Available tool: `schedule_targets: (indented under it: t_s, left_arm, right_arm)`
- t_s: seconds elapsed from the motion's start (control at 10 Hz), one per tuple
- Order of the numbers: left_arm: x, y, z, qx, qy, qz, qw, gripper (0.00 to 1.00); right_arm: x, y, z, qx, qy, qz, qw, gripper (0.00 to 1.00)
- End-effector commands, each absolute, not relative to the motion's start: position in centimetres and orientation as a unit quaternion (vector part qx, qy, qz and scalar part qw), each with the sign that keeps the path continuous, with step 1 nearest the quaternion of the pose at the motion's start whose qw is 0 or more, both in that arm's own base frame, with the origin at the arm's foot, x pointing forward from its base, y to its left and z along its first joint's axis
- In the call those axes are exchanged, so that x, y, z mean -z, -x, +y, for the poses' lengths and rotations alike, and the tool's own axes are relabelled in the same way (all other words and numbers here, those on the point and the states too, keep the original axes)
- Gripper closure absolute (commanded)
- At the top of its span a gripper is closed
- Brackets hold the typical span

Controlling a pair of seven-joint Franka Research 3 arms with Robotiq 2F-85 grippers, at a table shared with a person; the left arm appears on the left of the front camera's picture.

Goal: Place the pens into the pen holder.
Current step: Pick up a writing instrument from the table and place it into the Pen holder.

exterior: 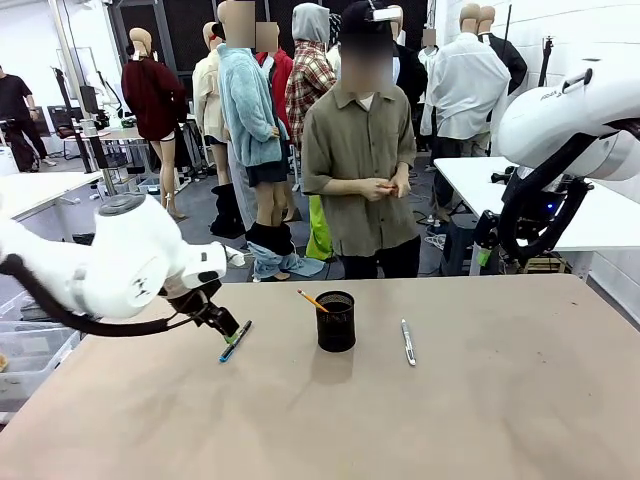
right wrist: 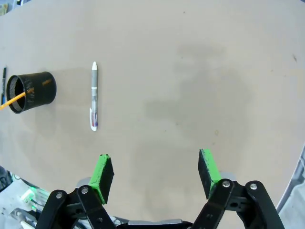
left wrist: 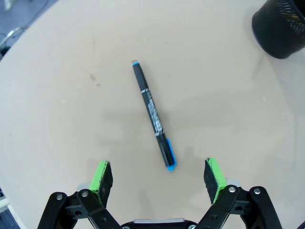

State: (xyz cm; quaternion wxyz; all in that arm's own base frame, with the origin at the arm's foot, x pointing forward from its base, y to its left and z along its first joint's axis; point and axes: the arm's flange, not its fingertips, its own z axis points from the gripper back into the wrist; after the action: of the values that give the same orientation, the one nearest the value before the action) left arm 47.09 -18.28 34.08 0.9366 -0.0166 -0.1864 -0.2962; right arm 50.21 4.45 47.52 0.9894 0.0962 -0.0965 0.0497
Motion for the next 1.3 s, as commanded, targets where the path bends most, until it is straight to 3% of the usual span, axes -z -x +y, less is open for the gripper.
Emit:
schedule_targets:
  t_s: [0.0, 0.7, 0.8, 1.2]
  left_arm:
    - [-33.6, -50.4, -19.0, 0.3, 0.026, -0.15, 0.942, 0.0]
    - [-29.9, -54.0, -19.6, 0.283, 0.011, -0.076, 0.956, 0.0]
    - [-29.6, -53.8, -19.6, 0.29, 0.005, -0.073, 0.954, 0.1]
    - [-29.4, -53.6, -20.0, 0.293, -0.006, -0.06, 0.954, 0.89]
  right_arm:
    - [-47.3, -50.4, 4.4, -0.056, -0.107, -0.105, 0.987, 0.11]
    - [-47.3, -50.4, 4.4, -0.056, -0.107, -0.105, 0.987, 0.11]
    - [-47.3, -50.4, 4.4, -0.056, -0.107, -0.105, 0.987, 0.11]
    - [-47.3, -50.4, 4.4, -0.056, -0.107, -0.105, 0.987, 0.11]
